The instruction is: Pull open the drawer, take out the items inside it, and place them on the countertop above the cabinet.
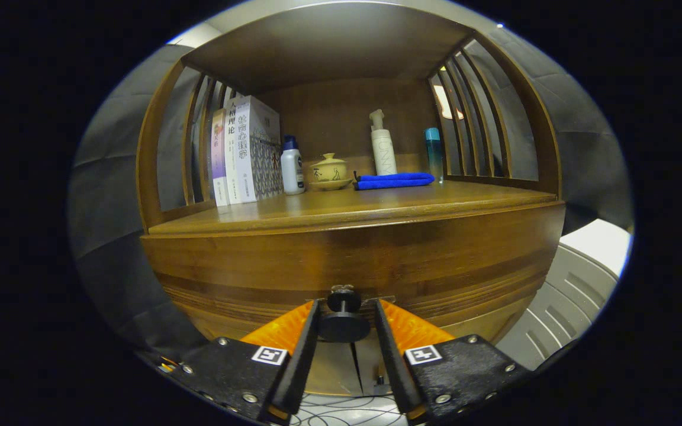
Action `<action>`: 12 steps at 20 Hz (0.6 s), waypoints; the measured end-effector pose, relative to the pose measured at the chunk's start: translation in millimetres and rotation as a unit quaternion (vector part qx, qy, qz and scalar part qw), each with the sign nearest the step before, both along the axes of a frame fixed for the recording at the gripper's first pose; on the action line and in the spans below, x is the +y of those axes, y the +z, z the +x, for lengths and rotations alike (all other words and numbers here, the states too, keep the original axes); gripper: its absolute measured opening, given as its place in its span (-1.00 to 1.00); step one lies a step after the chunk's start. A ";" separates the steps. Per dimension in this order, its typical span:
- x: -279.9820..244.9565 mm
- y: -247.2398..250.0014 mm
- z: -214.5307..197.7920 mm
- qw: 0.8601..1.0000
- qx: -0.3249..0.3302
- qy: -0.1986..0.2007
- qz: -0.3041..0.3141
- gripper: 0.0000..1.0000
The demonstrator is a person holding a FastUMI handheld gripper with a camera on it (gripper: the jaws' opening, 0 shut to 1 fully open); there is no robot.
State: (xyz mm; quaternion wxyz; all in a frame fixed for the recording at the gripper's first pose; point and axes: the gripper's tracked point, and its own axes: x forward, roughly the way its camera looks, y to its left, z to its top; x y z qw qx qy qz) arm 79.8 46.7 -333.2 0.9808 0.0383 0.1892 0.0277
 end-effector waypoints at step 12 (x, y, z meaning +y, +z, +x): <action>-3.0 -4.2 -7.9 1.000 -0.008 0.012 -0.019 -0.34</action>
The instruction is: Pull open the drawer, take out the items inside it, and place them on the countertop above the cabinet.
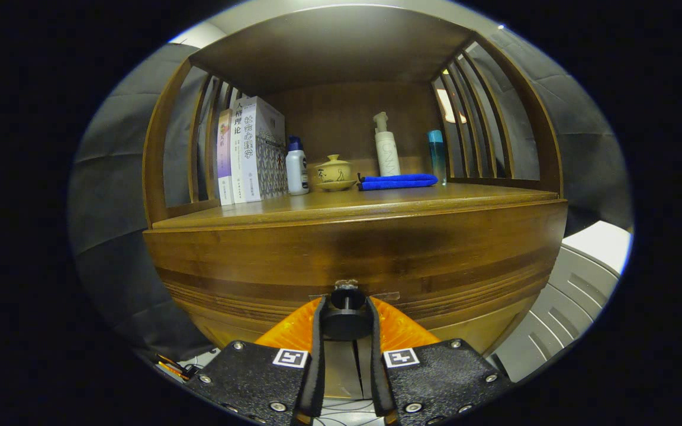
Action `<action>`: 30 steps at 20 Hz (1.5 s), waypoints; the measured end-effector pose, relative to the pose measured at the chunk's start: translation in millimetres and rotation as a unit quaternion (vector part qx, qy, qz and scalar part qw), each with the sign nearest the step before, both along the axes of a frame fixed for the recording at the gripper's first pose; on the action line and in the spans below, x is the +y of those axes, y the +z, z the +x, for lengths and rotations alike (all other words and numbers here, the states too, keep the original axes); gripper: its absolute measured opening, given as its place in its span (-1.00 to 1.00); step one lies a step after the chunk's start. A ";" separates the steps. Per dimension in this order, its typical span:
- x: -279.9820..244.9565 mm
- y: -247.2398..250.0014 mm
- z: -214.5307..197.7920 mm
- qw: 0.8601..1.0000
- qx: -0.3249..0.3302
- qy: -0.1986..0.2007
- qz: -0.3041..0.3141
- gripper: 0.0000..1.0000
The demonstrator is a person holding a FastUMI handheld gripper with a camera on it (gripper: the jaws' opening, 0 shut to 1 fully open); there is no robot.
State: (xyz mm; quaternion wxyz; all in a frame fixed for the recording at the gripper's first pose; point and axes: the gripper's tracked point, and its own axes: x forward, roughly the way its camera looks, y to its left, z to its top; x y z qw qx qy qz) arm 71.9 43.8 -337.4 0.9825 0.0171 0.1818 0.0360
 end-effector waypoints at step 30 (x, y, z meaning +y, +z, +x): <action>-0.6 23.1 -196.8 0.996 0.084 0.010 0.041 -0.35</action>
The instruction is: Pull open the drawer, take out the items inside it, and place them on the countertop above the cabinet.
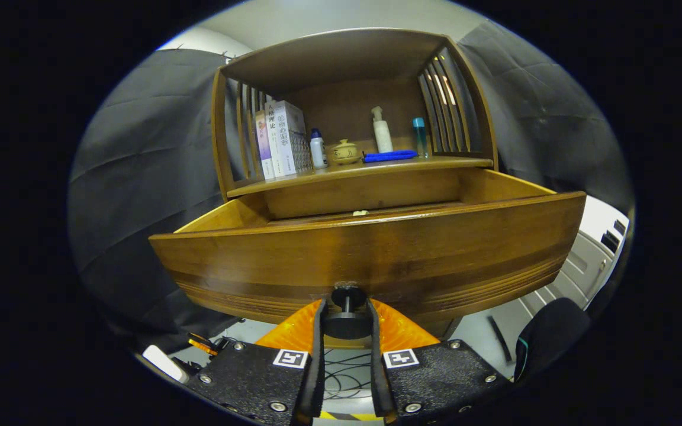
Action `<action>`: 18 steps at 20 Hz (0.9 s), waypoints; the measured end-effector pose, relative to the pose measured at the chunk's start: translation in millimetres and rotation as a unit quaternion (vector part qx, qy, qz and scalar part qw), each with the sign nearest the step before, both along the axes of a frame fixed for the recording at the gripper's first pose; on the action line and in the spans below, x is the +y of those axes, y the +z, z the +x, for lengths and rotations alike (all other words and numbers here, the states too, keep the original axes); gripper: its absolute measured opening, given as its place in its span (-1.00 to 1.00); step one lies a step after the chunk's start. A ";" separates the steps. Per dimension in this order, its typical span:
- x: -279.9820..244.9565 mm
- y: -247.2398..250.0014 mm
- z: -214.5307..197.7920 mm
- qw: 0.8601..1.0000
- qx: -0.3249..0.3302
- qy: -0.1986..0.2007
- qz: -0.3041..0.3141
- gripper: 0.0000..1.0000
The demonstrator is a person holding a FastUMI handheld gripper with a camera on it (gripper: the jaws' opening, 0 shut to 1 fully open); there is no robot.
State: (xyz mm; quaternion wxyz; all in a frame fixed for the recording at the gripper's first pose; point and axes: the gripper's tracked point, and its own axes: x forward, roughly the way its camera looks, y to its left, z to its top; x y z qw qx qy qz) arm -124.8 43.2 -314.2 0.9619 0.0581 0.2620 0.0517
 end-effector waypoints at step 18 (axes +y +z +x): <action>15.1 24.7 -35.9 0.998 -0.009 0.062 -0.012 0.28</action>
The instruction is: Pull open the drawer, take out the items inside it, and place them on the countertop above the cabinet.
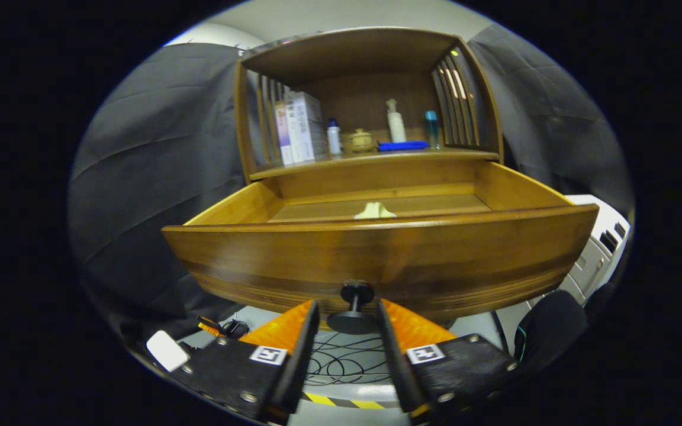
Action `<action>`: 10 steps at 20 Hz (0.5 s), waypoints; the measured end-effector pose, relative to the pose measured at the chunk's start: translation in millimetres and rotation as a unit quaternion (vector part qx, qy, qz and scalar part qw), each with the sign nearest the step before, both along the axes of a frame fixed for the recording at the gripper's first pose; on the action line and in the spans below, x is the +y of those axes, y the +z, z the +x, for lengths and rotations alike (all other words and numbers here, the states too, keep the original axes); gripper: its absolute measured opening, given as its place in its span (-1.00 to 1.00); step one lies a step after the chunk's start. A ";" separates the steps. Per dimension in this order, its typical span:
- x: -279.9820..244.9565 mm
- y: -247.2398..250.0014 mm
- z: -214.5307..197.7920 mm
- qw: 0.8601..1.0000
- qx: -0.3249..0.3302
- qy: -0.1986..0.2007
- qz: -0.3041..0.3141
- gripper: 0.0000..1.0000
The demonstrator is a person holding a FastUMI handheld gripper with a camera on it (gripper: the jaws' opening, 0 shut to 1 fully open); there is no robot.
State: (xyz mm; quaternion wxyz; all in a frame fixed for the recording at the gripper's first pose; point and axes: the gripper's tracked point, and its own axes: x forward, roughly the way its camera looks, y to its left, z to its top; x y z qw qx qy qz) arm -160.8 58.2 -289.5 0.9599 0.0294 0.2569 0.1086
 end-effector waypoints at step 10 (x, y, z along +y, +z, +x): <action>1.3 97.6 34.1 0.999 -0.038 -0.017 0.002 0.92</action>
